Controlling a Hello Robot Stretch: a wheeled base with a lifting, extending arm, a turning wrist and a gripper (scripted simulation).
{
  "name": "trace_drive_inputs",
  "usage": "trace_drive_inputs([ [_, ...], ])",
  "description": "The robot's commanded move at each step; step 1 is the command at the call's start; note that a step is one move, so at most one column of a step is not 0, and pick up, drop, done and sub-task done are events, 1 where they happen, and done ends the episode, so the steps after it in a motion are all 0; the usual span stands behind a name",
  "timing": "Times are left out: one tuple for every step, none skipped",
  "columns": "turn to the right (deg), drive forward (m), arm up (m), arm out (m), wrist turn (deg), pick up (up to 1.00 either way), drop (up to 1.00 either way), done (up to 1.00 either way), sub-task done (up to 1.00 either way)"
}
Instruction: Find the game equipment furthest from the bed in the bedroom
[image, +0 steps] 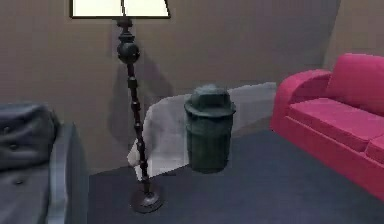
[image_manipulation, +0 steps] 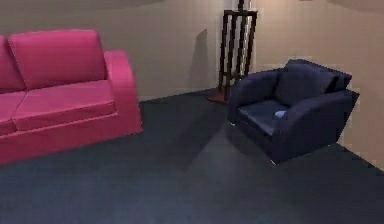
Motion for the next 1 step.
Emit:
trace_drive_inputs([
  [0.0,1.0,0.0,0.0,0.0,0.0,0.0,0.0,0.0],
])
